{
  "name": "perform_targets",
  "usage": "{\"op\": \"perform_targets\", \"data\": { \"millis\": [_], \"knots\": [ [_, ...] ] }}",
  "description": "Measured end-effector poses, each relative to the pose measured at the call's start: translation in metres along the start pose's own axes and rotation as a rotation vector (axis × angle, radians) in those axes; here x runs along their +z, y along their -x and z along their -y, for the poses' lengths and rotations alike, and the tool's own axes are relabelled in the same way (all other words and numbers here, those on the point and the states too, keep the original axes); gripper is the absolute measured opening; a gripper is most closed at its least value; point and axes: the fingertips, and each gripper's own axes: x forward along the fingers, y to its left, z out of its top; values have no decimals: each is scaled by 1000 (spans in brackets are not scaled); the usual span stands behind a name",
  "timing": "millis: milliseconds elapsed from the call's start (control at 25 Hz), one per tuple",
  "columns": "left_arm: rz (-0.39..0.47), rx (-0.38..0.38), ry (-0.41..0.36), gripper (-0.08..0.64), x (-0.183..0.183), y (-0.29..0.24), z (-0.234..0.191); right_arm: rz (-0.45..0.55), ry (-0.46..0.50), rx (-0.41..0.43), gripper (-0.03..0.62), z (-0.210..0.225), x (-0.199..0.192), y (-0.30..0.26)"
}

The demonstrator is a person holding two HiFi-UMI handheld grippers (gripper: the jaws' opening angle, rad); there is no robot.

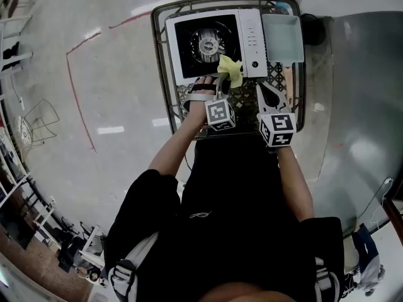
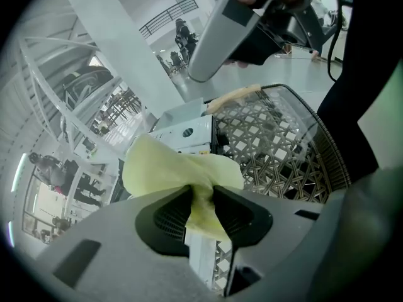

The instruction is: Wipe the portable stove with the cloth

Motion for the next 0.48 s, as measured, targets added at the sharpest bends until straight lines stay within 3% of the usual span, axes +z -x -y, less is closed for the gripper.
{"op": "perform_targets", "data": {
  "millis": [160, 400, 480],
  "knots": [
    [6, -37, 11, 130, 0, -3, 2, 2, -2, 5, 6, 1, -1, -1],
    [92, -152, 224, 130, 14, -1, 4, 3, -10, 2, 6, 13, -1, 3],
    [98, -158, 233, 130, 21, -2, 5, 2, -11, 1, 6, 16, -2, 5]
  ]
}}
